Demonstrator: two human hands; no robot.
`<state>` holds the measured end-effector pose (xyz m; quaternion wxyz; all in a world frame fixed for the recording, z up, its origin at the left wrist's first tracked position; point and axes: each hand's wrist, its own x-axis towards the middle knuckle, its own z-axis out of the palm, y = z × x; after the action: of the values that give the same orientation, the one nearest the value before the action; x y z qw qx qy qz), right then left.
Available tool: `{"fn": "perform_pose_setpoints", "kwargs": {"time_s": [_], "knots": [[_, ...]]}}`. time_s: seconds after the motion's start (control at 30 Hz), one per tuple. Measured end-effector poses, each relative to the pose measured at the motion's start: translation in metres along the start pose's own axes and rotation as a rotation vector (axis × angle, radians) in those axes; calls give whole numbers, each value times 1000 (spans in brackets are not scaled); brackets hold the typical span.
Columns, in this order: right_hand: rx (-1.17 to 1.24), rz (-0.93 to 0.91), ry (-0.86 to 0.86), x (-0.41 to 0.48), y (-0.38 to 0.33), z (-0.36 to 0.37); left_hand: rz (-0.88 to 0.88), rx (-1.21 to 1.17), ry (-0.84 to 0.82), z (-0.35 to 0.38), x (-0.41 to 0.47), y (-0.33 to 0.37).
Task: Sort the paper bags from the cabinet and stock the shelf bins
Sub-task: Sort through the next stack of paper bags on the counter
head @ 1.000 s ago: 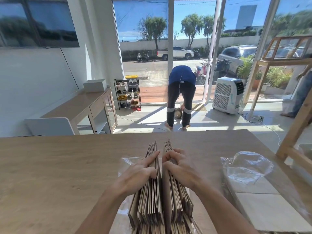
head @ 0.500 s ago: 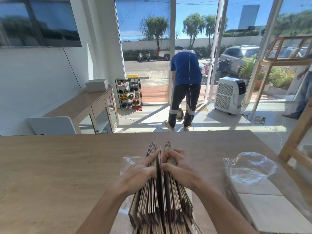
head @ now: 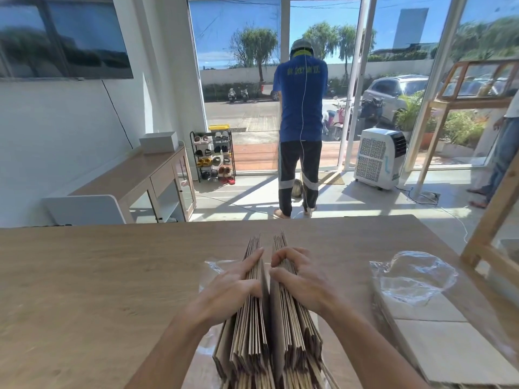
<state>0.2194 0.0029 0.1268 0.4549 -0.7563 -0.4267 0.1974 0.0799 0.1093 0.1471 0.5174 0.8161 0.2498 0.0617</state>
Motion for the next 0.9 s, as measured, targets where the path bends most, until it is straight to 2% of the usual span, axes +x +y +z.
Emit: {"fn": "perform_pose_setpoints", "kwargs": {"time_s": [0.3,0.9], "knots": [[-36,-8,-12,-1,-5,-1,-15,38,-2,1,-2,2],[70,-25,-70,-4,-2,-1,18,2,3,-1,-3,-4]]}}
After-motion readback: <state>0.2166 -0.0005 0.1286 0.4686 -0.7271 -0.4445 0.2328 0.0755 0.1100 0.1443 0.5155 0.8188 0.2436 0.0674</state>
